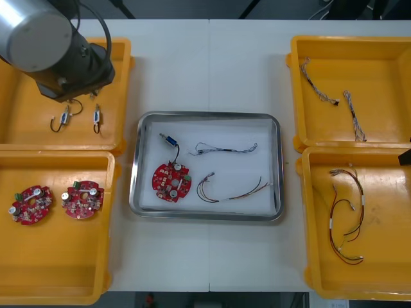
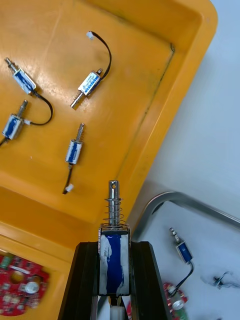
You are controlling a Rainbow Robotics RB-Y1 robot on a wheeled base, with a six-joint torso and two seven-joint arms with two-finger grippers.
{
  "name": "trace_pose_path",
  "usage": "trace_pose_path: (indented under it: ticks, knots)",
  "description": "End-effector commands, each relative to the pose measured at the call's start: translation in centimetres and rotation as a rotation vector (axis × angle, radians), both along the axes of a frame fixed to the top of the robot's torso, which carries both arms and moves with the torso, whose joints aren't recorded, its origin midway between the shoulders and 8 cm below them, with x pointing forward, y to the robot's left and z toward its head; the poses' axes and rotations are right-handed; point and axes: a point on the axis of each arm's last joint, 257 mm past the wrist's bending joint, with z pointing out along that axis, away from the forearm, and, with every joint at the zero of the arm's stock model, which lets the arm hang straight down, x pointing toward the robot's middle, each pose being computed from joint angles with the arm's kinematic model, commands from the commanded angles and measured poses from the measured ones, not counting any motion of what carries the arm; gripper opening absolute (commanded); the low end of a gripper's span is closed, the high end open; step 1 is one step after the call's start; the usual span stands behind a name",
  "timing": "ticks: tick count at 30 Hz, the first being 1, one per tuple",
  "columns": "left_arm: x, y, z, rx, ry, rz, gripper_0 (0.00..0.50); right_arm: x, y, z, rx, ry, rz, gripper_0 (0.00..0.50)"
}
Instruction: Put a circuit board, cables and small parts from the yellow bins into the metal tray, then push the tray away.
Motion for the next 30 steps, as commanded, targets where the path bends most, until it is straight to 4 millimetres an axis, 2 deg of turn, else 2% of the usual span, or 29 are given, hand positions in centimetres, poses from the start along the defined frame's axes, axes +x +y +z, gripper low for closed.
trace_pose_path:
  ticks: [1,4,6,7,12,21,30]
  knots:
    - [-0.1,-3.3,-1.6,-0.001,-0.041,0.038,0.000,0.2,-1.7,2.1,-0.033,-0.047,-0.047,0.500]
    - [0.0,-4.3,-2.8,-0.002,-0.034,0.052,0.000,0.2,-1.7,2.1,-0.033,-0.047,-0.047,0.500]
    - [0.0,-5.9,-4.2,-0.011,-0.006,0.046,0.000,0.2,-1.7,2.1,-0.033,-0.047,-0.047,0.500]
    - [0.0,-5.9,-4.2,-0.011,-0.006,0.046,0.000,0.2,-1.7,2.1,-0.033,-0.047,-0.047,0.500]
    - [0.3,-8.6,-6.9,-0.021,0.026,0.034,0.000,0.2,-1.7,2.1,-0.033,-0.047,-0.047,0.500]
    - [1.4,-11.8,-9.2,-0.056,0.024,0.014,0.000,0.2,-1.7,2.1,-0.033,-0.047,-0.047,0.500]
    - [0.7,-14.7,-11.5,-0.058,-0.014,0.023,0.000,0.2,-1.7,2.1,-0.033,-0.047,-0.047,0.500]
